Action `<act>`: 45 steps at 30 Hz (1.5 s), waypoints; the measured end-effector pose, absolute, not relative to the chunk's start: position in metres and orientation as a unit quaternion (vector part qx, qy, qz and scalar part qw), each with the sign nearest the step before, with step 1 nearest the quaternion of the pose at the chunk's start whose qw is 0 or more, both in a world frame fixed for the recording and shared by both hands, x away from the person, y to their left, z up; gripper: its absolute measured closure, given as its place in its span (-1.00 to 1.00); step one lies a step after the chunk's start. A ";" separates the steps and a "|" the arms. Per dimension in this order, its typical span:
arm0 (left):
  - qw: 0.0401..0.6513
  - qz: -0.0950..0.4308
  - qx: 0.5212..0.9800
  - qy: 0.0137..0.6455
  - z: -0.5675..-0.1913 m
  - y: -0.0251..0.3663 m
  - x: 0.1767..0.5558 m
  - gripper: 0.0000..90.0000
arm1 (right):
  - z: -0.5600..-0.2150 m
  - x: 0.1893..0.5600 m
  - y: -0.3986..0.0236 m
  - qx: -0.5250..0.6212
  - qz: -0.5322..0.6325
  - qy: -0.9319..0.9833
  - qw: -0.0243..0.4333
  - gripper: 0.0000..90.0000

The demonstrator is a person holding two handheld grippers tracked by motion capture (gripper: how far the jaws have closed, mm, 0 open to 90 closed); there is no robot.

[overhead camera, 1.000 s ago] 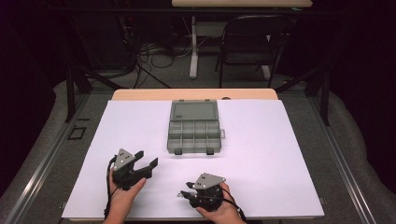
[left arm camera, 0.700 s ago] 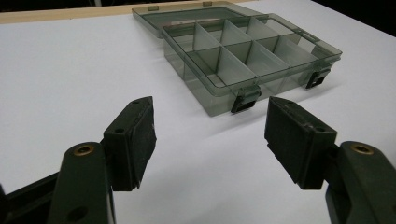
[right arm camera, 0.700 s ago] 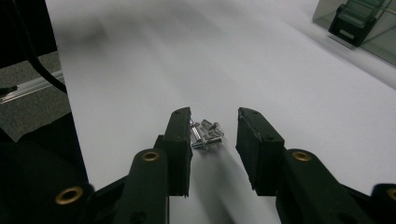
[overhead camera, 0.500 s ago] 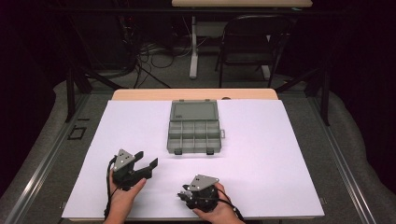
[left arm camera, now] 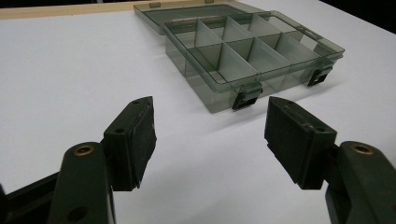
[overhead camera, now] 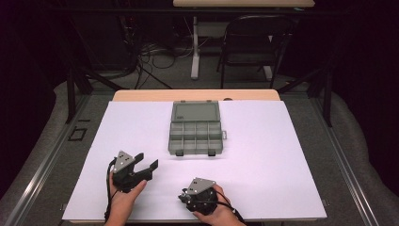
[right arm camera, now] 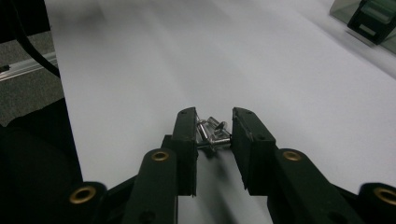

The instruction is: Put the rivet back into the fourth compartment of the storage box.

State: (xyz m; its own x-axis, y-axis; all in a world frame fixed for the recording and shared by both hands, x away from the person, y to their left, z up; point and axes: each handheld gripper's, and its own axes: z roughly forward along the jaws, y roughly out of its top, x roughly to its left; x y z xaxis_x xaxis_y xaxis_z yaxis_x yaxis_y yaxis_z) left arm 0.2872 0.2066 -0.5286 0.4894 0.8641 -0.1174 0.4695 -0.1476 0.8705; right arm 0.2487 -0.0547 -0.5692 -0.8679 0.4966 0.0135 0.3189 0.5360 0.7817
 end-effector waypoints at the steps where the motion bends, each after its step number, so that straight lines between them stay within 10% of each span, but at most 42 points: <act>1: 0.466 0.213 0.726 0.459 -0.529 0.207 0.287 -0.25 | -0.569 0.249 -0.055 0.234 0.420 0.870 0.105 0.60; 45: 0.469 0.211 0.719 0.467 -0.529 0.210 0.287 -0.25 | -0.566 0.252 -0.063 0.262 0.431 0.859 0.088 0.78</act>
State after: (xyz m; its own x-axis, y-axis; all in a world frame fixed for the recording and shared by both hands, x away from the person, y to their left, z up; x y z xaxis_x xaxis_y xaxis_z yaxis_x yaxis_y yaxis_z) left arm 0.2874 0.2096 -0.5289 0.4746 0.8698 -0.1350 0.4751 -0.1240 0.8712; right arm 0.2522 -0.0631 -0.5665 -0.8473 0.5257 0.0753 0.3743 0.4906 0.7869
